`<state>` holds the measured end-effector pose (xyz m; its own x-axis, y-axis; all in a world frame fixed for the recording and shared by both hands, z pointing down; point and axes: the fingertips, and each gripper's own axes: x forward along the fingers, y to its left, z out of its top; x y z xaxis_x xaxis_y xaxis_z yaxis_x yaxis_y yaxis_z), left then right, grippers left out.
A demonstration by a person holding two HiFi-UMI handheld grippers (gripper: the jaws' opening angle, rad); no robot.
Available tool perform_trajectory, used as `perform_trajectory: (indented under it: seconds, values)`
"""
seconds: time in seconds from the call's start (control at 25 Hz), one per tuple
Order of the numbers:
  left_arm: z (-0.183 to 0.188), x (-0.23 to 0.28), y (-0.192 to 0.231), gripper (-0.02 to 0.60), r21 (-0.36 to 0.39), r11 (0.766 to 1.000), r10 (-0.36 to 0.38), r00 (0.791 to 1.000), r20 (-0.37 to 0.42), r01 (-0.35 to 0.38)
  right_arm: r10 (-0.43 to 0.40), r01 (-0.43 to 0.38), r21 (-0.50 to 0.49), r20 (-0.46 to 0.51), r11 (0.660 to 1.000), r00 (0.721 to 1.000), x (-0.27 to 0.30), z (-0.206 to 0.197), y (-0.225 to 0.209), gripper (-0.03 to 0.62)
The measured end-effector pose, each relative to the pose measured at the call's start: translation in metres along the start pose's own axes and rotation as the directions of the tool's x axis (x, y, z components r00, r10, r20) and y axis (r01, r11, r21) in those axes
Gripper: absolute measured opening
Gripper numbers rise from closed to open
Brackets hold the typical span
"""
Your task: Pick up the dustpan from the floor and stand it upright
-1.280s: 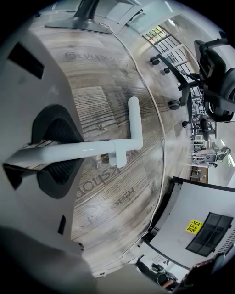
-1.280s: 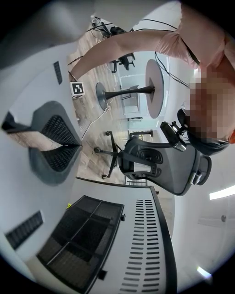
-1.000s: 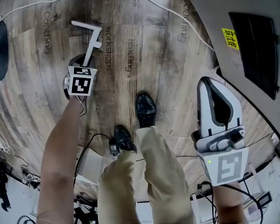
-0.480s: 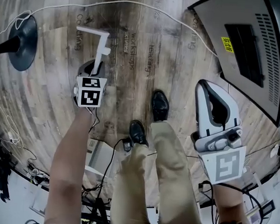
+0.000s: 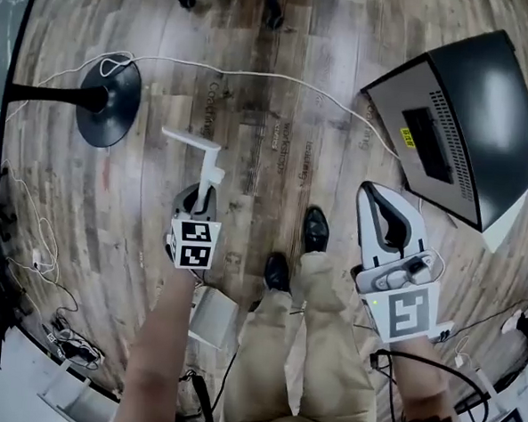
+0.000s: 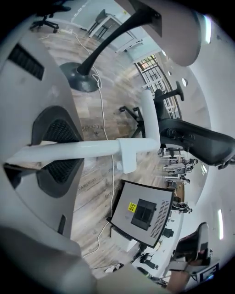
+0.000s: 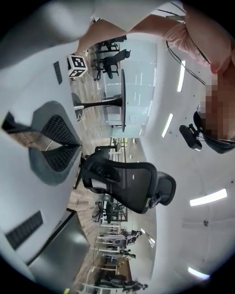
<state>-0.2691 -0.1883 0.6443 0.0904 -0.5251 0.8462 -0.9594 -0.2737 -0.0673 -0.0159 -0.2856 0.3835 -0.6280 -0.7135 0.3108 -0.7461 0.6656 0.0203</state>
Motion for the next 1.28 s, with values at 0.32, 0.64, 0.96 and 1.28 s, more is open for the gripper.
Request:
perform_trajectory:
  seconds: [0.32, 0.64, 0.96, 1.28]
  values:
    - [0.001, -0.148, 0.012, 0.061, -0.01, 0.999, 0.05, 0.991, 0.128, -0.049, 0.032, -0.028, -0.07, 0.062, 0.997, 0.998, -0.047, 0.103, 0.053, 0.0]
    - [-0.017, -0.254, 0.0, 0.055, -0.016, 0.996, 0.091, 0.98, 0.176, -0.09, 0.094, -0.095, -0.039, -0.006, 0.995, 0.996, -0.122, 0.14, 0.125, 0.0]
    - [-0.048, -0.331, -0.011, 0.051, -0.045, 0.988, 0.155, 0.971, 0.183, -0.15, 0.211, -0.211, -0.069, -0.015, 0.975, 0.977, -0.181, 0.16, 0.174, 0.0]
    - [-0.078, -0.376, -0.039, 0.051, -0.032, 0.974, 0.226, 0.957, 0.181, -0.224, 0.242, -0.237, -0.087, 0.057, 0.968, 0.969, -0.237, 0.181, 0.163, 0.002]
